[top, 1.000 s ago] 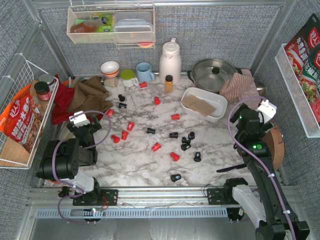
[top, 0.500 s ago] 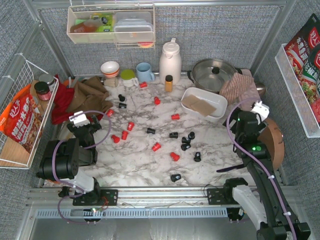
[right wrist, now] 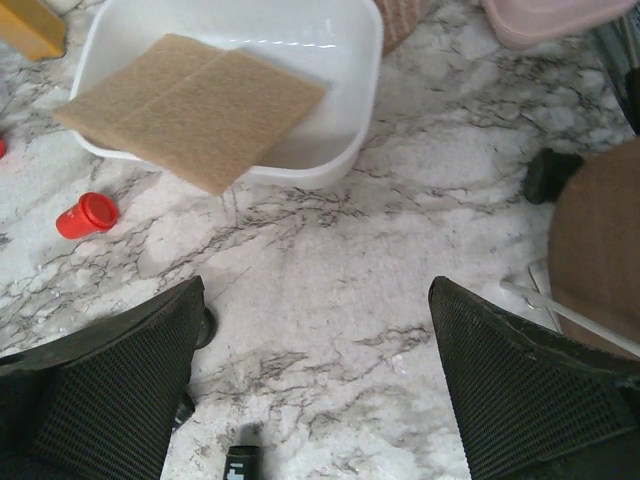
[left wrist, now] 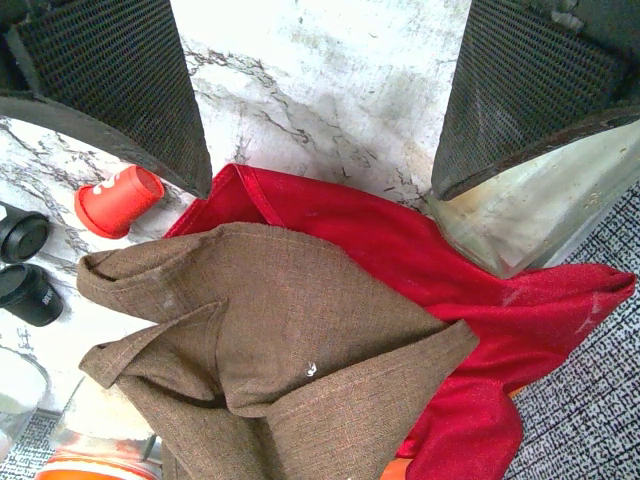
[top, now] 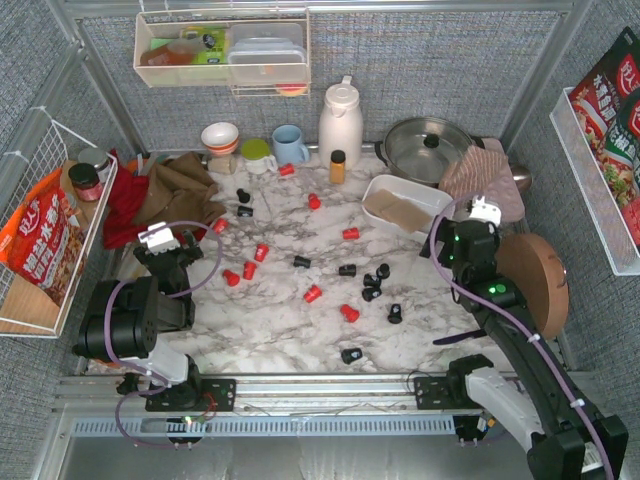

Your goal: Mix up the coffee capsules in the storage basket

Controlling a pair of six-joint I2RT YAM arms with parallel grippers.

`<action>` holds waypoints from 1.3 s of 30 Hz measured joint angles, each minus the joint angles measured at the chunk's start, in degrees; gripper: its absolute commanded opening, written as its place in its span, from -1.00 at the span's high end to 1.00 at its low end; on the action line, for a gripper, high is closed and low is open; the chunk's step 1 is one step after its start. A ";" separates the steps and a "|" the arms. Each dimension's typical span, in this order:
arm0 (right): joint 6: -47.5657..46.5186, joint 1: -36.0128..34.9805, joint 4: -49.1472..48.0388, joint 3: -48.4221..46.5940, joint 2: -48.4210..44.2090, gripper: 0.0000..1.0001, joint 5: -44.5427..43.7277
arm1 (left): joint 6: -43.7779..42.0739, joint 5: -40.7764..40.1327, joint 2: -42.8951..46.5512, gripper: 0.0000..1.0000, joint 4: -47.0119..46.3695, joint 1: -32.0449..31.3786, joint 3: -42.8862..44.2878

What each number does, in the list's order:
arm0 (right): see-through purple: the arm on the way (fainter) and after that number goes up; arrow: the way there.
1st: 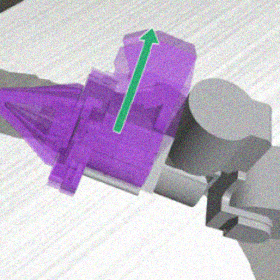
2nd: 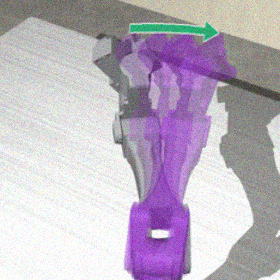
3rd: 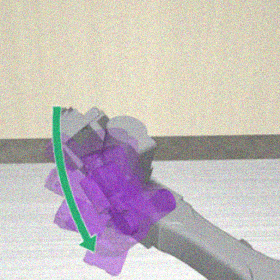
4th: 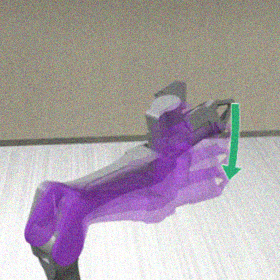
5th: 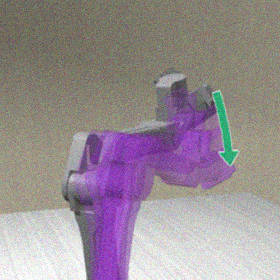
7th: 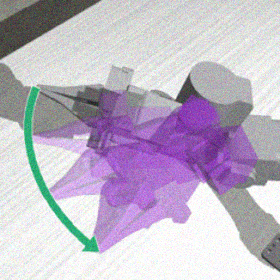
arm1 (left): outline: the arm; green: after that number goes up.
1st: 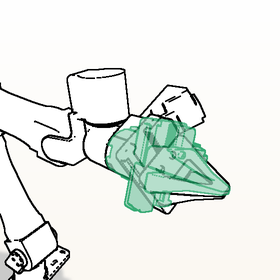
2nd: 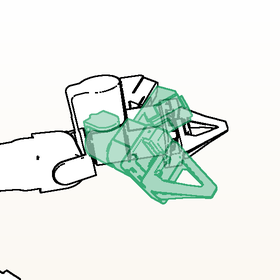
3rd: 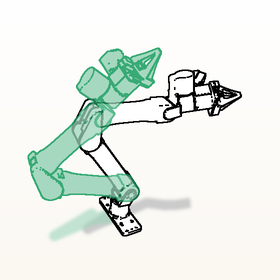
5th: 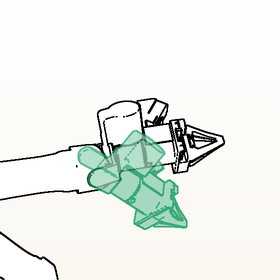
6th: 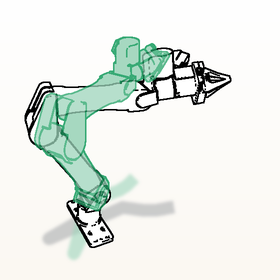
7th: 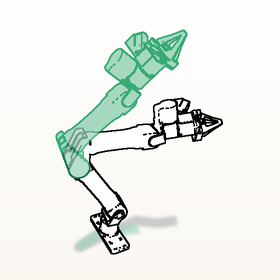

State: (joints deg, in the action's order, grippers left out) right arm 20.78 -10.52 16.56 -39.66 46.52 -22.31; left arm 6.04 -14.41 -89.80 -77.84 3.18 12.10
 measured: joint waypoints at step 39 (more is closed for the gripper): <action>-22.01 -11.61 -13.90 -13.77 33.73 -0.56 2.16 | 13.03 5.75 32.54 -0.98 70.29 -5.33 31.50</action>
State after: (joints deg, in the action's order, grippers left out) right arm -1.23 -22.13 2.66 -53.43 80.25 -20.14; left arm 19.07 -8.67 -57.25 -7.55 -2.15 43.59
